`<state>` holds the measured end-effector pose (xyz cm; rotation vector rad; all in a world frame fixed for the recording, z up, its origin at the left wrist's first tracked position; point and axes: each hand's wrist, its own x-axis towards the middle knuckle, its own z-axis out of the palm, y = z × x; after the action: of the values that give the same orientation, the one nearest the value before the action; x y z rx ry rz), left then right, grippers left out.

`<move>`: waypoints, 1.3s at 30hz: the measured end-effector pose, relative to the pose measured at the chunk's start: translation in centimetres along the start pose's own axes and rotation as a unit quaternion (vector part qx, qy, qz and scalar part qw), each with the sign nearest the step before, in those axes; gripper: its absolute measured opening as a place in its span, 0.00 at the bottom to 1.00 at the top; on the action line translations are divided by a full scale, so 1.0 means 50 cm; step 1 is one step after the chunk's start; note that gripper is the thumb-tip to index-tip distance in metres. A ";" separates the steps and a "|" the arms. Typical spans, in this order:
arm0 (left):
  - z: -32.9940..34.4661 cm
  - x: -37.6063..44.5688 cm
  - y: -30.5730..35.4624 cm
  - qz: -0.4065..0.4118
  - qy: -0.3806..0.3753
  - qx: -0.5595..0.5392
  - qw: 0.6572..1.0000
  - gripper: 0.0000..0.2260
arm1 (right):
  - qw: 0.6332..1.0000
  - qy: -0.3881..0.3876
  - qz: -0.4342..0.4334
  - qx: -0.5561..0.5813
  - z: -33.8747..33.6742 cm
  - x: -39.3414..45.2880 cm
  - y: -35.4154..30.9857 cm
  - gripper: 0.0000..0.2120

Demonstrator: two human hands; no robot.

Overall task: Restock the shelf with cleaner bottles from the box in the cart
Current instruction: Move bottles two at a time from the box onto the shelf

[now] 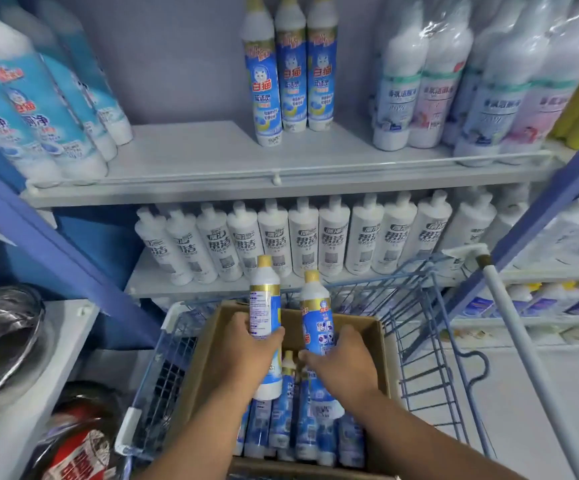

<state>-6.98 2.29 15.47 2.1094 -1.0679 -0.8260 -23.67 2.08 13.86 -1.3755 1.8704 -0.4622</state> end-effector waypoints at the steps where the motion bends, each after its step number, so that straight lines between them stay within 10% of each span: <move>1: -0.009 -0.002 0.017 0.017 0.015 -0.002 1.000 0.15 | 1.000 0.001 -0.008 0.017 -0.015 0.001 -0.005 0.27; 14: -0.122 -0.030 0.264 0.129 0.116 -0.094 0.980 0.18 | 0.978 0.100 -0.173 0.065 -0.226 -0.007 -0.193 0.26; 39: -0.102 0.315 0.613 0.286 0.140 -0.177 0.931 0.23 | 0.923 0.280 -0.235 0.121 -0.397 0.303 -0.519 0.27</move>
<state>-9.47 -24.32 37.80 1.4438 -1.1839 -0.3786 -23.69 -23.96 38.73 -1.6292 1.7996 -1.4096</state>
